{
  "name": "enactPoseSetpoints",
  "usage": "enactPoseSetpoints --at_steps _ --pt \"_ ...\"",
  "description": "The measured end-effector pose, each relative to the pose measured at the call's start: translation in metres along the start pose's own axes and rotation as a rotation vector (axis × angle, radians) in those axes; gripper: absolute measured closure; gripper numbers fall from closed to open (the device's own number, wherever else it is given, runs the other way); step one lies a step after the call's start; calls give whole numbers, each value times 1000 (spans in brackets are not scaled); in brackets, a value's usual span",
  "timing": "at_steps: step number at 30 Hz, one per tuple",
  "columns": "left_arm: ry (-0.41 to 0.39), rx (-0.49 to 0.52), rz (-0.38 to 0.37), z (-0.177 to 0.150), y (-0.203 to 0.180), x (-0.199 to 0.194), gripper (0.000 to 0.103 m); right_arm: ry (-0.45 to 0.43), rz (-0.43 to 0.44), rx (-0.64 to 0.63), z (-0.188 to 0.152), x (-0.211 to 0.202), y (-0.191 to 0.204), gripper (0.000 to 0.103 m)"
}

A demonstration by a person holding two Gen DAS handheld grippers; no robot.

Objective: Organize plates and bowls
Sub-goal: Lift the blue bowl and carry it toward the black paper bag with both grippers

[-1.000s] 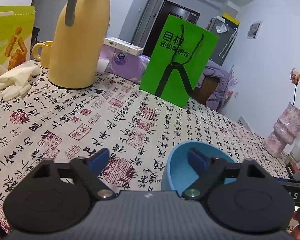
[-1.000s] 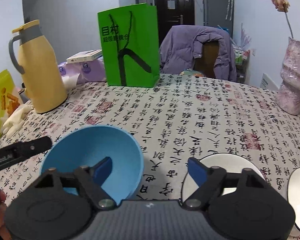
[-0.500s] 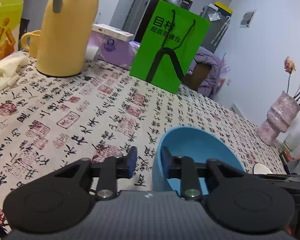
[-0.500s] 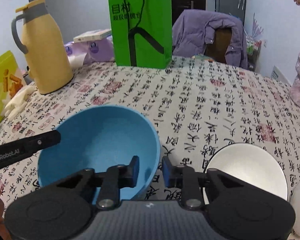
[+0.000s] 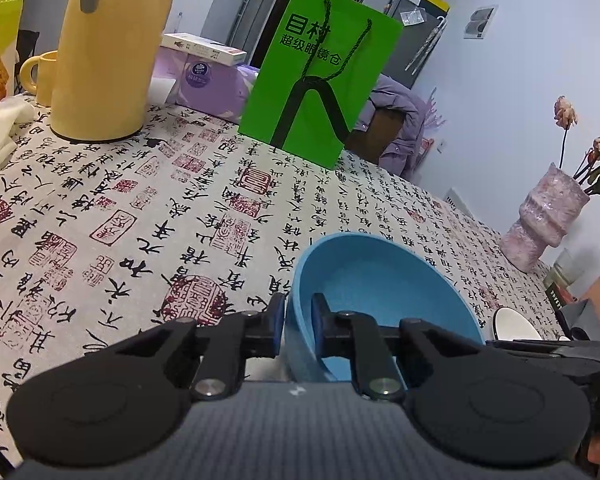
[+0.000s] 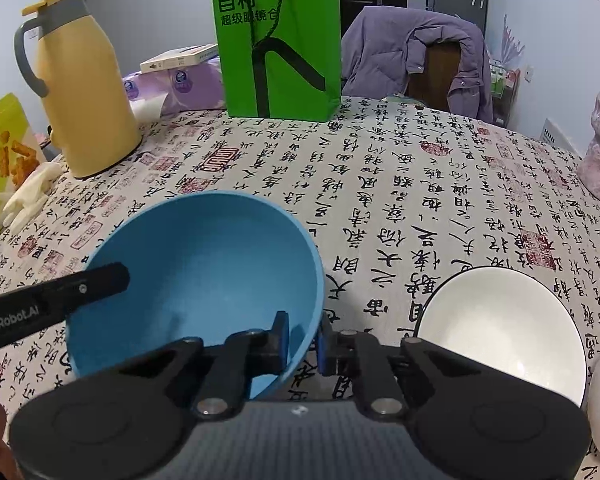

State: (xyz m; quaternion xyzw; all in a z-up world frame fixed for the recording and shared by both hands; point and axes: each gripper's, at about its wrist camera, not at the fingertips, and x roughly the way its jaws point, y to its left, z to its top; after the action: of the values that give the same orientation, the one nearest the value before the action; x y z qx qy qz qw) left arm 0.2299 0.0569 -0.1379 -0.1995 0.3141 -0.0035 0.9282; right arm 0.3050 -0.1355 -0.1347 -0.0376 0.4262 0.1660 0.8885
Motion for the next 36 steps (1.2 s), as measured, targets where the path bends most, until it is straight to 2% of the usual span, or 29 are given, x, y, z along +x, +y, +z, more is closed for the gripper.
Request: enactPoseSetpoints --at_steps 7,14,30,36 --pt "-50 62 44 -3 -11 -5 88 -12 -6 -22 -4 -3 5 90" --pt "-73 86 57 -4 -15 -9 88 -31 -13 -30 -7 -7 8 90" --pt "-106 88 55 -5 -16 -19 88 -89 -9 -19 -9 -23 8 90" --pt "-145 92 56 -5 -19 -28 88 -111 -1 -14 -10 -30 9 90"
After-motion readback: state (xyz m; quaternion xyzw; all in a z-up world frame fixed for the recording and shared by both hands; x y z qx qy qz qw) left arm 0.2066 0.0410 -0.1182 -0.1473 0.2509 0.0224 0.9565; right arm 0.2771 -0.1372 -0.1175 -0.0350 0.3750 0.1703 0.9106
